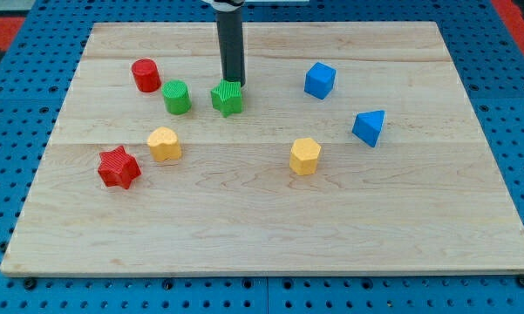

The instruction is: Slide the red circle towards the center left

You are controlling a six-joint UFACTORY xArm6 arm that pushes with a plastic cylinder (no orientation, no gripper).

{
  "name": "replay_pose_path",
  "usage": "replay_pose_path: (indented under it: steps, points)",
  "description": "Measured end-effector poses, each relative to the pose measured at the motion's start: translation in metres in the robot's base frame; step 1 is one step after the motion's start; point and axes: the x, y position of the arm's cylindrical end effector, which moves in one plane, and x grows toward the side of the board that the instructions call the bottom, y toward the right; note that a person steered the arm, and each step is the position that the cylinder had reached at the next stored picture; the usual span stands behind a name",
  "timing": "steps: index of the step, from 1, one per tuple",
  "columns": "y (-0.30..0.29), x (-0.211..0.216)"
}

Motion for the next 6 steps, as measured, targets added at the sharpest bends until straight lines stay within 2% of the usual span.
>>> replay_pose_path:
  steps: [1, 2, 3, 4, 6]
  points:
    - [-0.016, -0.049]
    - [-0.097, -0.054]
    - [-0.157, -0.026]
    - [-0.17, 0.005]
    - [-0.171, -0.007]
